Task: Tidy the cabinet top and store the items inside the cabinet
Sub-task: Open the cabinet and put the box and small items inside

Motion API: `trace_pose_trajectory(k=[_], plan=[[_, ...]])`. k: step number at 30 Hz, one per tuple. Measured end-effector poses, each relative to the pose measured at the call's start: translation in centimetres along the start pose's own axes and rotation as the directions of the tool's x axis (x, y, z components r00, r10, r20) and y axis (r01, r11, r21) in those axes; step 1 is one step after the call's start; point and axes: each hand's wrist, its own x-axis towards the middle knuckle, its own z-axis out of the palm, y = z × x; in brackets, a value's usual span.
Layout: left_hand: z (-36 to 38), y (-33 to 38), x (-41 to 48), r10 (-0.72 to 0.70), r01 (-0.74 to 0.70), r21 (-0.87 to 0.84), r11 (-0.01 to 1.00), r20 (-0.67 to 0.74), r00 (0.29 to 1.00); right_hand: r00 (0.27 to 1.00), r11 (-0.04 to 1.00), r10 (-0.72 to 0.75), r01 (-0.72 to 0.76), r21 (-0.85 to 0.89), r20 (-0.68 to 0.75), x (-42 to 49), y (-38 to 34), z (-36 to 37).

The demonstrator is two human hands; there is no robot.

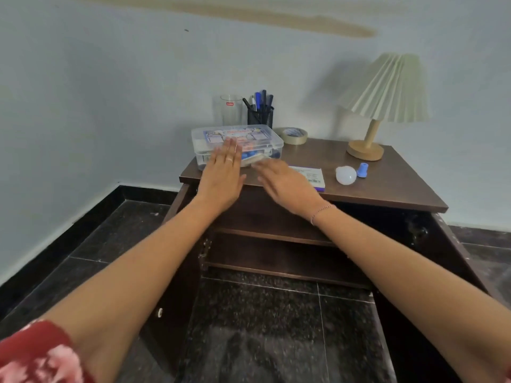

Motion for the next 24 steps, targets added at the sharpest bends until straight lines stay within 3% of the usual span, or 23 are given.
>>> trace_pose_trajectory(k=[2, 5, 8, 12, 19, 24], plan=[[0.0, -1.2, 1.8, -0.051, 0.058, -0.074, 0.996, 0.086, 0.995, 0.994, 0.994, 0.107, -0.107, 0.013, 0.019, 3.4, 0.6, 0.2], [0.3, -2.2, 3.3, -0.106, 0.142, -0.143, 0.979, 0.238, 0.965, 0.973, 0.981, 0.177, -0.162, -0.105, 0.146, 7.3, 1.9, 1.1], [0.4, -2.7, 3.6, -0.109, 0.13, -0.095, 0.987, 0.201, 0.974, 0.94, 0.96, 0.256, -0.22, -0.171, 0.224, 9.1, 2.3, 2.3], [0.6, -2.7, 3.1, -0.12, 0.123, -0.013, 0.992, 0.138, 0.983, 0.92, 0.934, 0.347, -0.32, -0.159, 0.183, 9.8, 1.2, 3.6], [0.8, -3.8, 0.8, -0.119, 0.119, -0.029, 0.992, 0.02, 0.993, 0.934, 0.948, 0.316, -0.303, -0.103, 0.164, 9.2, -0.8, 2.8], [0.0, -4.7, -1.7, -0.154, 0.152, 0.027, 0.988, 0.095, 0.984, 0.95, 0.958, 0.287, -0.286, -0.025, 0.127, 7.8, -3.4, 1.9]])
